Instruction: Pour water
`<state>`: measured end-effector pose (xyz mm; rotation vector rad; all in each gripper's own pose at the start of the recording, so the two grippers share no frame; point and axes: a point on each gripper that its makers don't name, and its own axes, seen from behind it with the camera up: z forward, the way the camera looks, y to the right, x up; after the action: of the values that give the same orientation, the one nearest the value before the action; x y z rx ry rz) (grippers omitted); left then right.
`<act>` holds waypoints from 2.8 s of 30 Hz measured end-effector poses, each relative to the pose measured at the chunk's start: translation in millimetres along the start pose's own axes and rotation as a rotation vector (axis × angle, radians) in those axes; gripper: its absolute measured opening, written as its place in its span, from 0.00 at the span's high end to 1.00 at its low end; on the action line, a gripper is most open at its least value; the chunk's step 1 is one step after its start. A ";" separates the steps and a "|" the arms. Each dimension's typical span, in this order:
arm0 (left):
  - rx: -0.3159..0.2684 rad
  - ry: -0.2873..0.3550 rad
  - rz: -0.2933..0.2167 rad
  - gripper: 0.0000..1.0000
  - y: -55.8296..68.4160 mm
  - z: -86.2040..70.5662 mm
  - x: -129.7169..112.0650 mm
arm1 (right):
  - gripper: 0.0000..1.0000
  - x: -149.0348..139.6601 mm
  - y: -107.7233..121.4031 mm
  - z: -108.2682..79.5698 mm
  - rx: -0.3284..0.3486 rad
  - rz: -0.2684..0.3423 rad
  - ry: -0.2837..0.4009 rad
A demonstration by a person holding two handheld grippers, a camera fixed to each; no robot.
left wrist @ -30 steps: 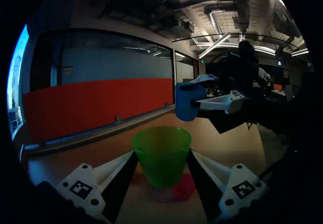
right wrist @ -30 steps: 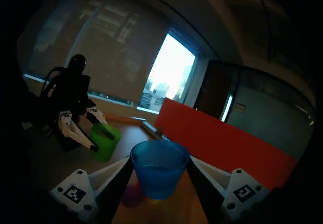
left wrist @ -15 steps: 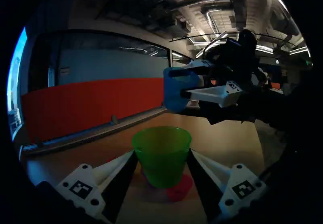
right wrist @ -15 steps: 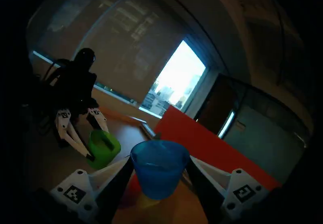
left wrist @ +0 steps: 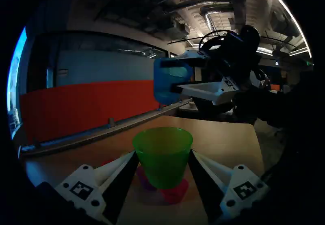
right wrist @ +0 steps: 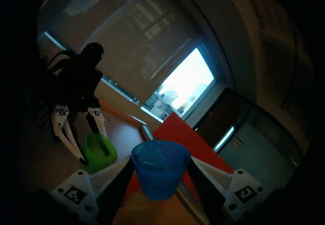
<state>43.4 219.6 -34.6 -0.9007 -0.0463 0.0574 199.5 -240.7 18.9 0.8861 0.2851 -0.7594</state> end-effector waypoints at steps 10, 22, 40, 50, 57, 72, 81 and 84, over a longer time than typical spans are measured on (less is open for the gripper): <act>-0.008 0.014 -0.009 0.17 4.0 -0.2 2.2 | 0.10 18.2 3.4 10.5 0.009 -0.102 0.015; -0.021 0.026 -0.006 0.17 9.7 -1.1 6.3 | 0.10 32.2 5.9 22.6 0.012 -0.220 0.012; -0.040 0.029 0.026 0.17 20.1 0.4 11.8 | 0.10 45.4 8.2 30.0 0.001 -0.367 0.007; -0.046 0.029 0.034 0.17 23.6 2.0 13.6 | 0.10 50.6 9.8 29.5 -0.007 -0.421 0.004; -0.048 0.029 0.039 0.17 25.5 1.7 16.0 | 0.10 54.7 11.6 28.6 -0.017 -0.446 0.008; -0.050 0.029 0.042 0.18 28.3 1.8 13.8 | 0.10 57.4 14.0 28.1 -0.028 -0.488 0.009; -0.055 0.031 0.044 0.17 30.6 1.7 16.8 | 0.10 62.9 16.4 27.2 -0.036 -0.514 0.014; -0.056 0.033 0.045 0.18 30.9 1.6 17.0 | 0.10 63.7 17.7 26.8 -0.039 -0.528 0.014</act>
<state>59.3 241.1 -57.6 -0.9582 0.0030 0.0839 255.0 -285.2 12.8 0.7850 0.5567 -1.2310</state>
